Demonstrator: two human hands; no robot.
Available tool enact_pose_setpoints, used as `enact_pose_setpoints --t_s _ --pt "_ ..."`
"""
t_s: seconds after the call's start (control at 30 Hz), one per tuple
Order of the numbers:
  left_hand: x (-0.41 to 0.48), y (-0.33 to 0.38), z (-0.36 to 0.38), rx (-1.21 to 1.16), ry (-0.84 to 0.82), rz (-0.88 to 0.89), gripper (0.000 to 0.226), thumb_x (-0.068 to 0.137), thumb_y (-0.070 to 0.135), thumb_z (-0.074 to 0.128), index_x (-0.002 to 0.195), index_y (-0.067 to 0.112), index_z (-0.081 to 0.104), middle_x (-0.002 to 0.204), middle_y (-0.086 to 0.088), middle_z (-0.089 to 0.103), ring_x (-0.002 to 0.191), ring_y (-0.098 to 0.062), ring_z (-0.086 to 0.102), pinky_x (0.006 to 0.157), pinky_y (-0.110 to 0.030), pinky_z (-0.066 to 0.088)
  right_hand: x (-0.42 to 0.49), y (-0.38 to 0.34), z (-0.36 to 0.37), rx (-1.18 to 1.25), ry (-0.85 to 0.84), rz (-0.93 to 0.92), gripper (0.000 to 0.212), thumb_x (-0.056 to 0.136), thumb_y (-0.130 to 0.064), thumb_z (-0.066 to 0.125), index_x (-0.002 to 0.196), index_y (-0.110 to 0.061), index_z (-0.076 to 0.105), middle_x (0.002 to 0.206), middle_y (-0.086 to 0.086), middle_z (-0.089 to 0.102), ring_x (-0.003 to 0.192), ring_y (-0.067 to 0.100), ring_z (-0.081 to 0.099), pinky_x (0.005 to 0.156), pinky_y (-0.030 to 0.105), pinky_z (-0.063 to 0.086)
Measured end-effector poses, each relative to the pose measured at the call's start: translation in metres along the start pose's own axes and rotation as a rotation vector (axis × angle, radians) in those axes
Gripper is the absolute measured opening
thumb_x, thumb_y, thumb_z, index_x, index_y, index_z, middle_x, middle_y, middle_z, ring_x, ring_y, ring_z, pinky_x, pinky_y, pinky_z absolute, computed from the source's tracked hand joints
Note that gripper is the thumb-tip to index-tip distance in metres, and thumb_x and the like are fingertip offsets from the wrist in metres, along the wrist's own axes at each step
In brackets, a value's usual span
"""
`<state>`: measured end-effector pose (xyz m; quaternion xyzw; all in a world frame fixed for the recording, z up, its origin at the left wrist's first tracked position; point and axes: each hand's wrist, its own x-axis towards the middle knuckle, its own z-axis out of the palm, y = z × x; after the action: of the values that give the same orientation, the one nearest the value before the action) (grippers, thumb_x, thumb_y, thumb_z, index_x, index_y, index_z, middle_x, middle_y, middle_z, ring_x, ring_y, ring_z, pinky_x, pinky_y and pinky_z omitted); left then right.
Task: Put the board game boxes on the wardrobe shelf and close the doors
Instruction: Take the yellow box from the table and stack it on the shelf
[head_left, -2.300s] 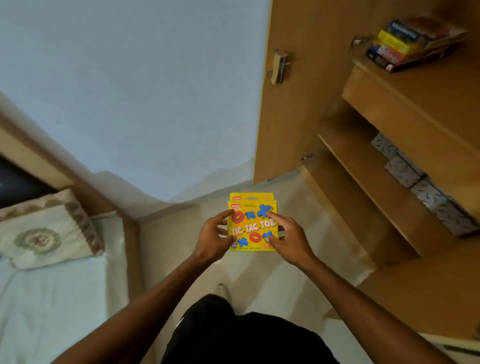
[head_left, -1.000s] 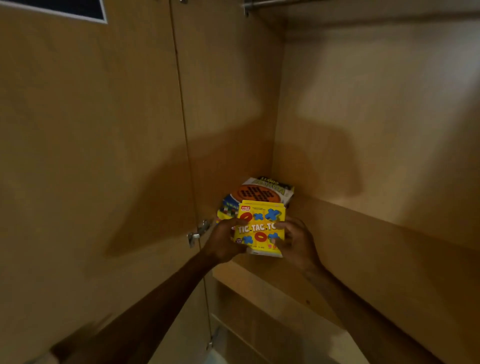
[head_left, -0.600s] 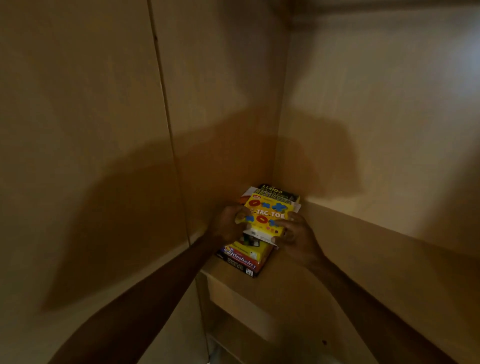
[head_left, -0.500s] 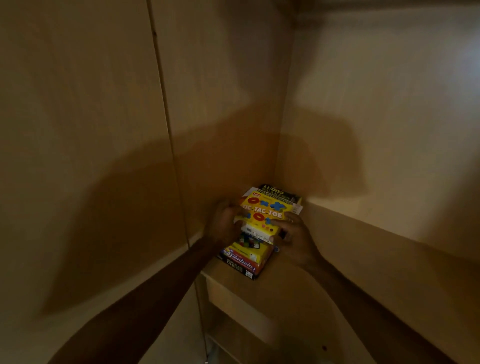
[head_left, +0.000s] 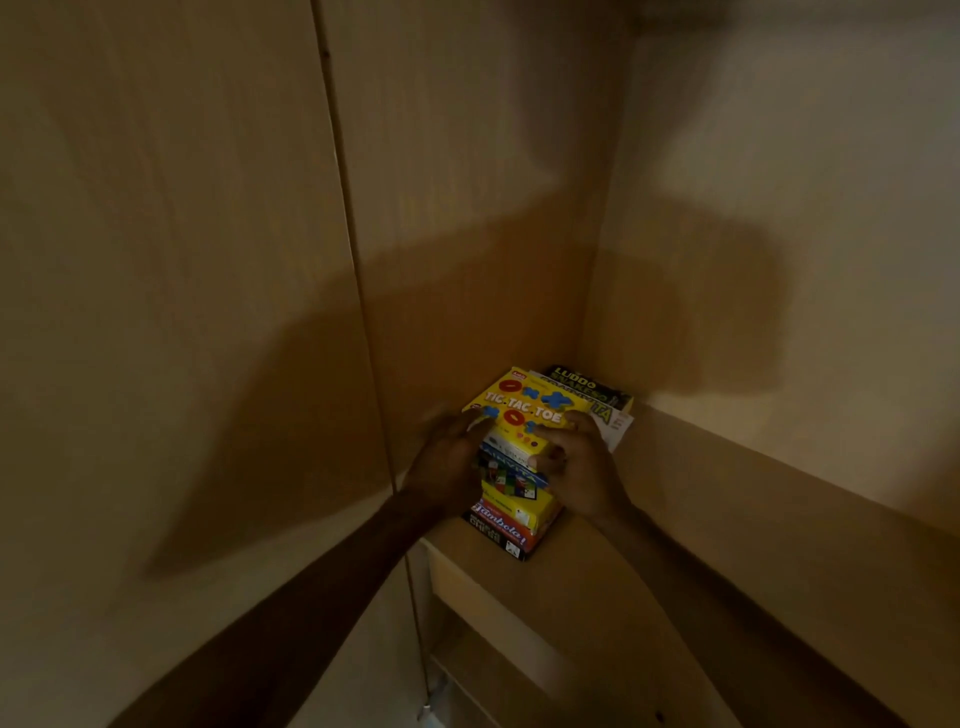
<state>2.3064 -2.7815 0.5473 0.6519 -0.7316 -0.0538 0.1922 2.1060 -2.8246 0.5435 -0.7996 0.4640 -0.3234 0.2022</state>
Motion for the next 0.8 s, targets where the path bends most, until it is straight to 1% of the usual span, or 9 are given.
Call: enact_pose_setpoints --t_s 0.1,0.17,0.23,0.33,0.43,0.57,0.6,0.7,0.8 --pt "-0.002 -0.002 0.003 -0.086 -0.021 -0.013 0.072 0.087 0.017 0.061 0.151 0.021 0.029 0.159 -0.006 0.024 0.145 -0.029 0.023 0.116 -0.042 0.031 -0.002 -0.001 0.0 0.009 -0.006 0.0 0.044 0.087 -0.015 0.069 0.129 -0.009 0.059 0.1 0.012 0.053 0.136 0.032 0.037 0.101 0.049 0.045" --pt "-0.007 -0.001 0.005 -0.201 0.052 -0.028 0.063 0.087 0.02 0.063 0.146 0.018 0.039 0.152 -0.008 0.036 0.138 -0.028 0.037 0.11 -0.041 0.04 -0.006 -0.001 -0.002 0.02 -0.006 -0.02 0.043 0.087 -0.016 0.068 0.129 -0.01 0.06 0.116 0.014 0.054 0.133 0.023 0.036 0.097 0.046 0.048" --pt "-0.019 0.006 0.006 -0.356 0.172 -0.081 0.05 0.087 0.018 0.066 0.135 0.014 0.052 0.134 -0.005 0.05 0.118 -0.019 0.051 0.097 -0.032 0.047 -0.015 -0.001 -0.003 0.055 0.063 -0.062 0.035 0.087 -0.015 0.068 0.12 -0.008 0.065 0.11 0.008 0.057 0.117 0.015 0.046 0.094 0.038 0.05" --pt "-0.045 0.02 0.014 -0.598 0.266 -0.209 0.031 0.086 0.009 0.069 0.115 0.014 0.064 0.115 0.003 0.057 0.101 -0.015 0.057 0.08 -0.023 0.048 -0.047 -0.005 -0.009 0.18 0.173 -0.014 0.027 0.085 -0.01 0.07 0.111 -0.008 0.068 0.113 0.006 0.061 0.103 0.009 0.057 0.087 0.016 0.047" --pt "-0.076 0.033 0.032 -0.697 0.198 -0.292 0.019 0.087 0.008 0.068 0.105 0.013 0.067 0.108 -0.002 0.067 0.088 -0.012 0.063 0.069 -0.011 0.046 -0.093 -0.005 -0.011 0.304 0.207 0.134 0.023 0.086 -0.013 0.069 0.11 -0.015 0.07 0.107 -0.002 0.067 0.091 0.003 0.063 0.076 0.017 0.05" --pt "-0.129 0.057 0.054 -0.796 0.149 -0.422 0.024 0.085 0.002 0.066 0.106 0.012 0.069 0.104 0.001 0.07 0.086 -0.002 0.064 0.072 -0.018 0.05 -0.151 -0.007 -0.006 0.437 0.221 0.359 0.02 0.085 -0.011 0.069 0.104 -0.017 0.071 0.087 -0.015 0.068 0.078 -0.01 0.061 0.067 0.006 0.044" --pt "-0.145 0.064 0.058 -0.812 0.147 -0.433 0.024 0.085 0.003 0.067 0.108 0.012 0.069 0.103 0.003 0.07 0.085 0.001 0.064 0.072 -0.015 0.05 -0.167 -0.007 -0.005 0.447 0.222 0.387 0.019 0.085 -0.01 0.069 0.102 -0.018 0.071 0.085 -0.015 0.068 0.077 -0.011 0.06 0.067 0.005 0.044" --pt "-0.19 0.079 0.063 -0.87 0.127 -0.458 0.023 0.087 0.004 0.067 0.109 0.01 0.069 0.102 0.004 0.069 0.081 0.009 0.063 0.07 -0.005 0.048 -0.214 -0.011 0.001 0.451 0.199 0.456 0.018 0.085 -0.011 0.069 0.1 -0.019 0.07 0.083 -0.014 0.067 0.075 -0.005 0.06 0.068 0.009 0.044" --pt "-0.232 0.086 0.057 -0.896 0.108 -0.431 0.022 0.088 0.003 0.066 0.11 0.004 0.069 0.105 0.0 0.069 0.088 0.003 0.063 0.074 -0.004 0.048 -0.26 -0.025 0.005 0.409 0.191 0.474 0.019 0.084 -0.011 0.07 0.102 -0.017 0.07 0.083 -0.008 0.067 0.077 0.005 0.061 0.066 0.009 0.044"
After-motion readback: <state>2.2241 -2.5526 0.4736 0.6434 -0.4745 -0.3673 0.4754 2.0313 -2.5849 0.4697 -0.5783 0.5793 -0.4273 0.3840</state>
